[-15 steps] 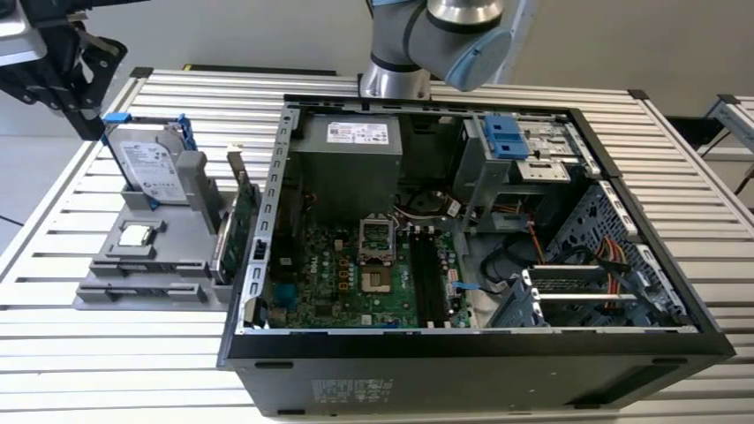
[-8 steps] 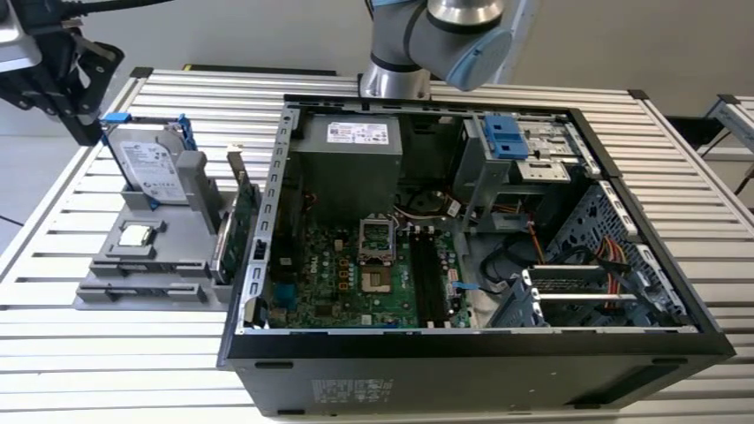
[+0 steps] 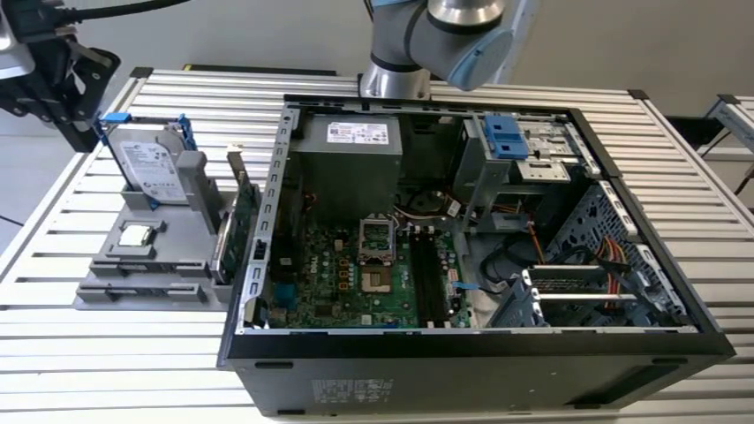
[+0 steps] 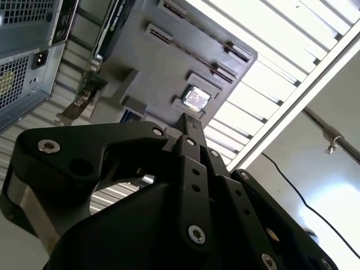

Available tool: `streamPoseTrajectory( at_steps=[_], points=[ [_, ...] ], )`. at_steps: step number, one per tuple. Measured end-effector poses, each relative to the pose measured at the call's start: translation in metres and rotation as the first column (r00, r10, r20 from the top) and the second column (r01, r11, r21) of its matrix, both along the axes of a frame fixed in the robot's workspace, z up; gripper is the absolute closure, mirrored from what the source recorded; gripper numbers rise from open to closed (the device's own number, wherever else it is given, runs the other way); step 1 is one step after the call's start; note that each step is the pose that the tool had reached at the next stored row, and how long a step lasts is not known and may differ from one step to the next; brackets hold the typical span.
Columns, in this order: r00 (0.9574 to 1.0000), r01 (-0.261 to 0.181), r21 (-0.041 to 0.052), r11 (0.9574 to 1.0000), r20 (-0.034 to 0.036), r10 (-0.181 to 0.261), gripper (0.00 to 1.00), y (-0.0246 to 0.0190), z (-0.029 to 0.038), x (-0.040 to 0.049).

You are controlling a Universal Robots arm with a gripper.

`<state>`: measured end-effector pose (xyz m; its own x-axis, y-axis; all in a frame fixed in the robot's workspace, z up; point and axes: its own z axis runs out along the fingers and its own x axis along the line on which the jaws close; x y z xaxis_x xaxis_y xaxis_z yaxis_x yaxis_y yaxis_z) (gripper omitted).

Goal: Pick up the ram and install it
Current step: 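Reach for the ram, then pick up the ram and move it above insertion slot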

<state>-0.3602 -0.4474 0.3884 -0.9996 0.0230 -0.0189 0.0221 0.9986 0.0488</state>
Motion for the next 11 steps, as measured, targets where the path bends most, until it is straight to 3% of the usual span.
streamPoseTrajectory(
  at_steps=[11],
  points=[
    [1.0000, 0.000, 0.0000, 1.0000, 0.0000, 0.000, 1.00, -0.0125, -0.0009, -0.0004]
  ],
)
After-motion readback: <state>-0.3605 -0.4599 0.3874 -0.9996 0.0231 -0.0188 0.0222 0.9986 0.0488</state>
